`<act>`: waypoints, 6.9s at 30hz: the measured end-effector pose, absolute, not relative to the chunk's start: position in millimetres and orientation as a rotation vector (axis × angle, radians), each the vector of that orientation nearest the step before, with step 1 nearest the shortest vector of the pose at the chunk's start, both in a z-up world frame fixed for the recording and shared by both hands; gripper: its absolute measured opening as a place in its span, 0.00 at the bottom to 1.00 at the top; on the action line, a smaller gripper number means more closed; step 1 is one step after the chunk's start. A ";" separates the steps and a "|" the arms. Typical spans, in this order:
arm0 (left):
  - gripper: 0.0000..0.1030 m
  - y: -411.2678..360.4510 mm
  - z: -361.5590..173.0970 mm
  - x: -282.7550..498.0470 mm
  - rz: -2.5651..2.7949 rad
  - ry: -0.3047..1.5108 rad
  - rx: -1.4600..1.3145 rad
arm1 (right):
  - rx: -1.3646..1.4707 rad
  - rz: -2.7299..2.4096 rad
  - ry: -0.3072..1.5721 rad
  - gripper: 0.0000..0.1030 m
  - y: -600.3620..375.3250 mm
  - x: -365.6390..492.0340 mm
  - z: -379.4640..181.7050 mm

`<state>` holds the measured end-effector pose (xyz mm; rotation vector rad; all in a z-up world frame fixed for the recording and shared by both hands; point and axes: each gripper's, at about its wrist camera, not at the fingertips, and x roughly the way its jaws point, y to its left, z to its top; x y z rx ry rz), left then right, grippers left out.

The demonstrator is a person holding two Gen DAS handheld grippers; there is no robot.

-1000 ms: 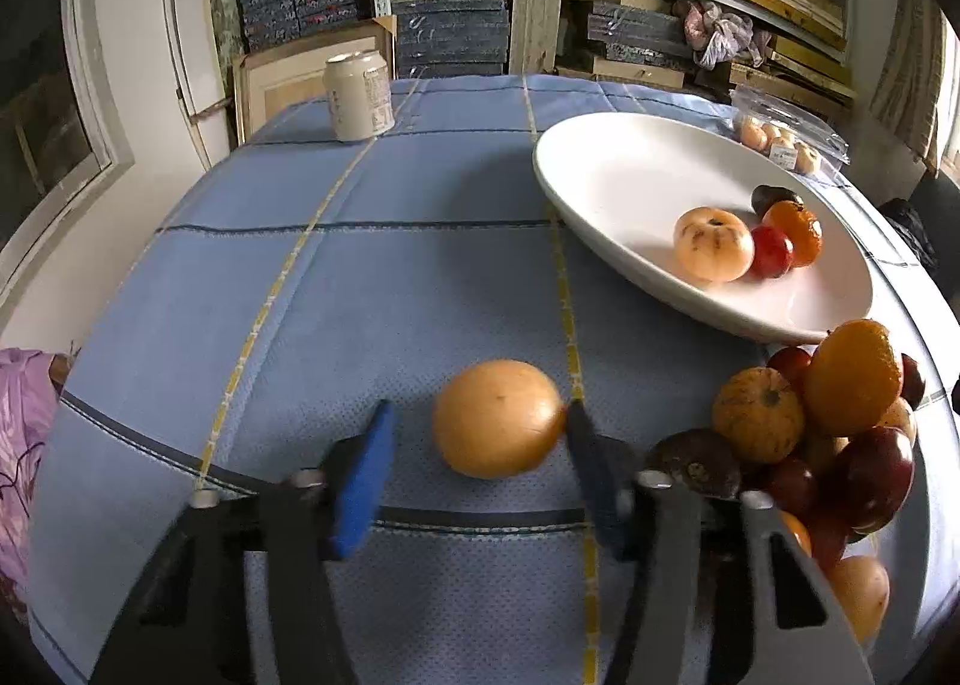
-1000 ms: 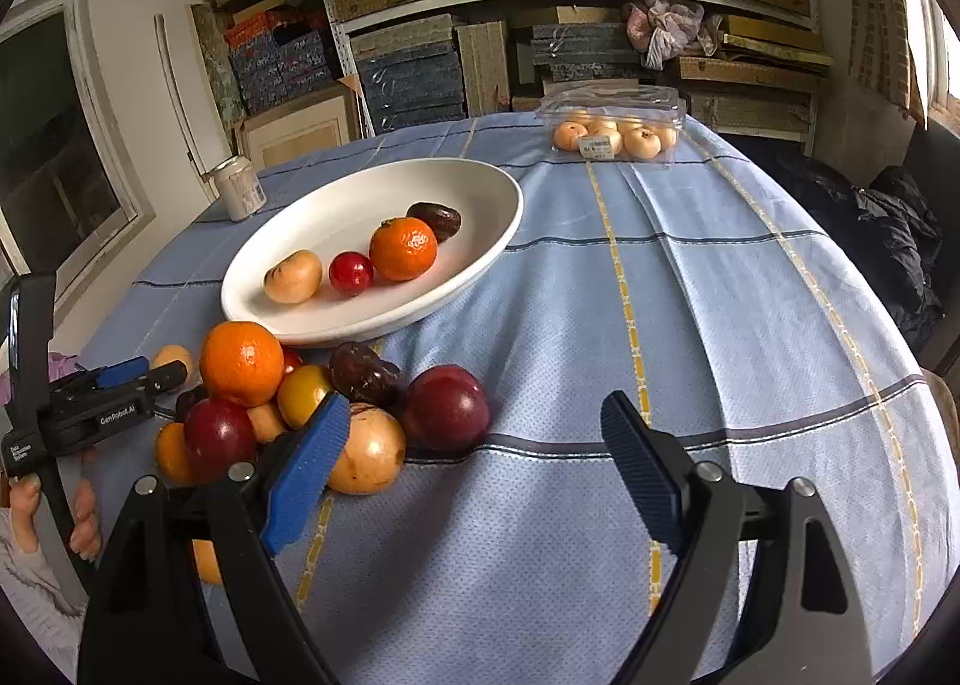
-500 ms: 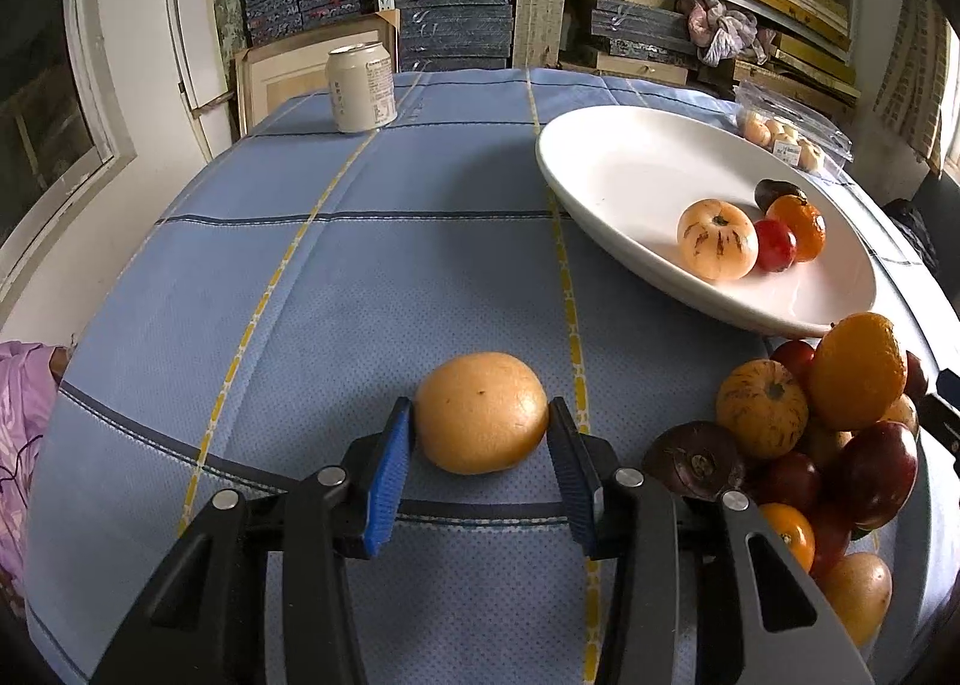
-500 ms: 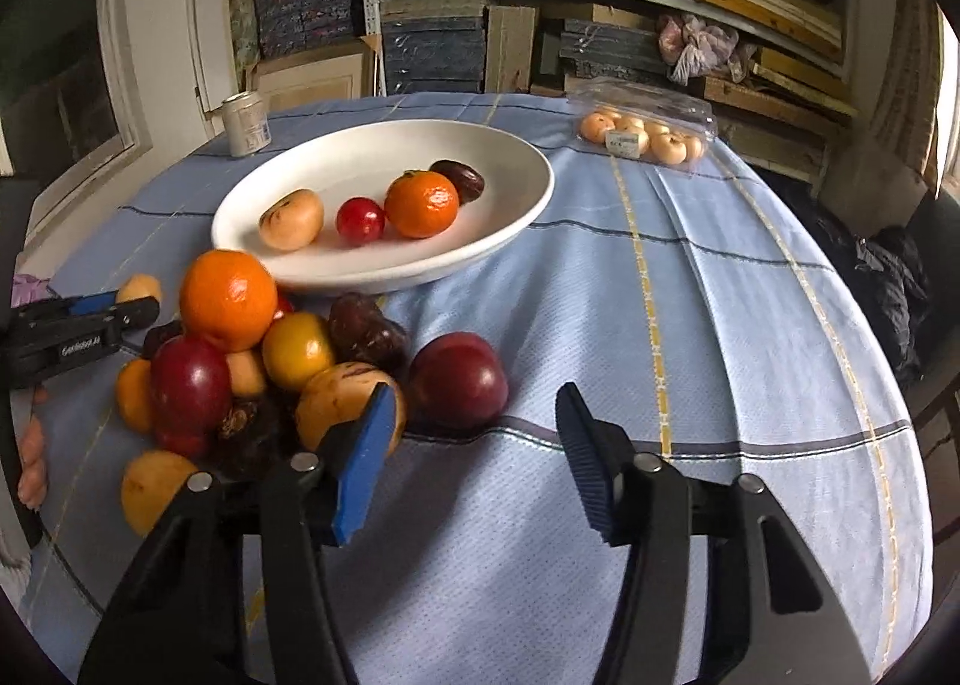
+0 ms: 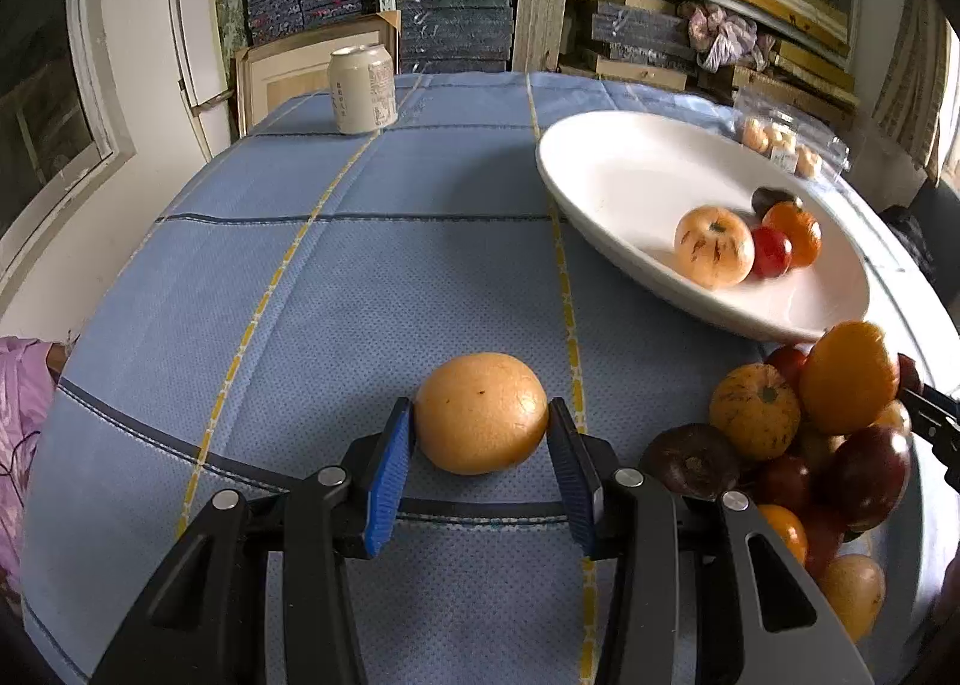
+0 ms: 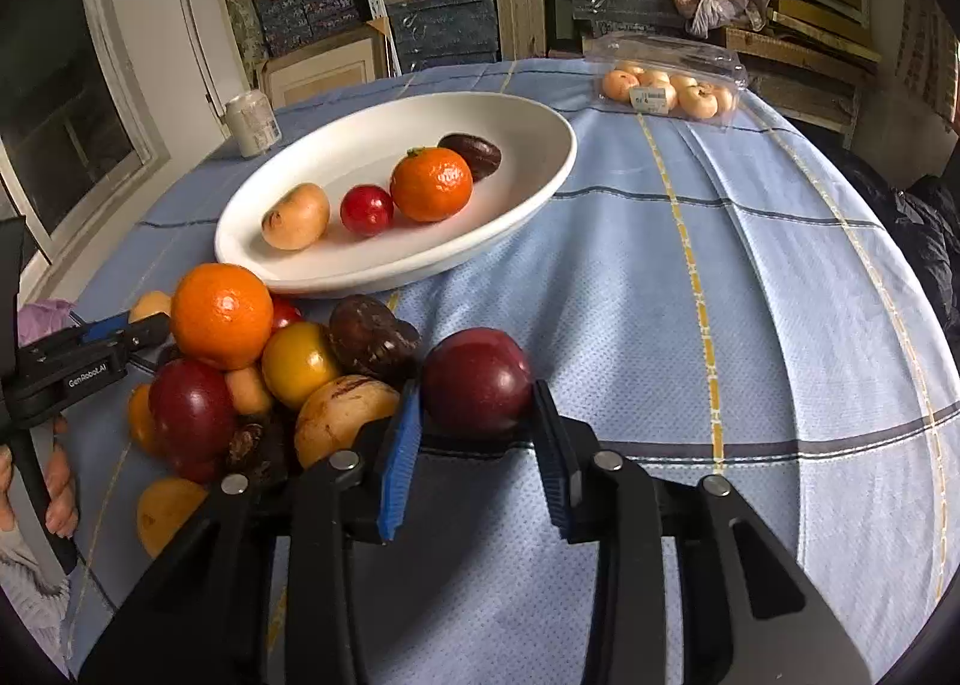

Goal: Organize fruits
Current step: 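Place the grapefruit on the plate with the left tool while the right tool places the plum, then grasp the large orange with the right tool while the left tool approaches a small orange, then place the large orange on the plate with the right tool while the left tool places the small orange, then grasp the dark brown round fruit with the left tool while the right tool grasps a large red fruit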

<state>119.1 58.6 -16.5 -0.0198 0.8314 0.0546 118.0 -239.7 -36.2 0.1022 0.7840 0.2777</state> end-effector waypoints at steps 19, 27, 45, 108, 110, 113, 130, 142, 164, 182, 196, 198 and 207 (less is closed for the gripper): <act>0.44 11.3 15.9 233.7 -0.025 0.850 -0.034 | 0.098 0.412 0.780 0.35 -174.4 235.0 14.0; 0.79 17.0 26.6 224.2 -0.036 0.776 -0.077 | 0.131 0.414 0.721 0.38 -188.4 228.5 23.2; 0.96 57.7 4.3 71.9 0.150 0.743 -0.055 | 0.047 0.346 0.529 0.83 -221.7 66.5 3.6; 0.60 -2.8 -21.8 66.8 -0.171 0.811 0.118 | 0.362 0.349 0.669 0.45 -263.8 101.7 3.8; 0.54 -7.0 -23.5 69.0 -0.188 0.819 0.128 | 0.363 0.349 0.672 0.45 -265.5 103.6 2.4; 0.43 -12.7 -25.6 72.9 -0.216 0.827 0.133 | 0.363 0.346 0.675 0.45 -265.6 103.8 1.1; 0.37 6.3 -0.8 74.5 -0.164 0.737 0.050 | 0.332 0.329 0.650 0.45 -262.8 102.2 2.4; 0.37 -6.1 47.7 182.1 -0.093 0.720 0.033 | 0.195 0.421 0.656 0.45 -204.5 154.7 35.7; 0.73 12.5 56.0 206.8 -0.063 0.748 -0.073 | 0.212 0.400 0.562 0.71 -223.2 148.6 35.2; 0.94 5.3 21.4 51.1 0.060 0.588 0.137 | 0.194 0.351 0.549 0.81 -245.5 62.5 4.3; 0.95 58.9 12.1 73.9 0.191 0.715 -0.080 | -0.145 0.523 0.600 0.51 -143.0 48.8 -16.9; 0.95 71.5 10.9 73.8 0.187 0.736 -0.148 | -0.125 0.533 0.622 0.49 -139.6 53.1 -18.9; 0.95 102.0 8.2 69.9 0.145 0.774 -0.361 | -0.094 0.516 0.680 0.45 -135.3 71.7 -26.0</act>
